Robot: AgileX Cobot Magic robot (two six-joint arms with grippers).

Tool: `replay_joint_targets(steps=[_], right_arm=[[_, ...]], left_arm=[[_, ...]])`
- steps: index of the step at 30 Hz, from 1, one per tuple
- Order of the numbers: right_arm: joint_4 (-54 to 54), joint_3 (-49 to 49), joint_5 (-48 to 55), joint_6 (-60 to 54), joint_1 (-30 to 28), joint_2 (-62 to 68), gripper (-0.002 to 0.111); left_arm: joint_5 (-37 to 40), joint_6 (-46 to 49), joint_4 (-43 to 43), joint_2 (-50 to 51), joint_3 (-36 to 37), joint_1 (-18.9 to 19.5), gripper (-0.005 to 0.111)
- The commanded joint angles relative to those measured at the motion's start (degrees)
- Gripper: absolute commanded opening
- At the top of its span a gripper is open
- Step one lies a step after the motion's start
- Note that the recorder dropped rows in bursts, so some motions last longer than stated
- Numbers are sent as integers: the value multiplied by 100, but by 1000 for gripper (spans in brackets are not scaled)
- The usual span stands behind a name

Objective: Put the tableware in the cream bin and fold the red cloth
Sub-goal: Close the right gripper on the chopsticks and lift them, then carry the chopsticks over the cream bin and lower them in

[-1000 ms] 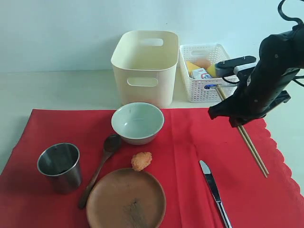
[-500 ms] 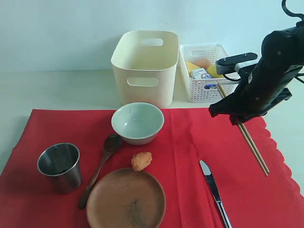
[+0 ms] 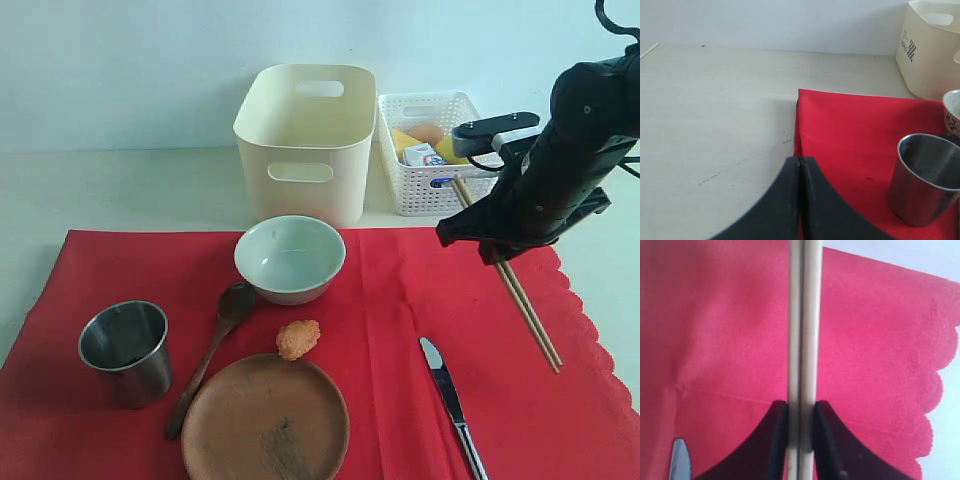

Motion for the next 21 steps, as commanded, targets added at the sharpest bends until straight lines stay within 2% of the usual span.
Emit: replay_joint_targets(steps=[1, 6, 11, 15, 21], right_arm=[[8, 27, -27, -54, -16, -57, 0], [163, 27, -134, -139, -16, -57, 0], [1231, 27, -430, -1135, -16, -81, 0], [2618, 27, -743, -2529, -16, -154, 0], [5492, -269, -524, -5332, -16, -156, 0]], left_arm=[[-64, -24, -36, -37, 13, 5, 0], [-64, -24, -36, -37, 13, 5, 0], [-64, -24, -36, -37, 13, 5, 0], [-64, -24, -36, -37, 13, 5, 0], [-64, -24, -36, -37, 13, 5, 0]])
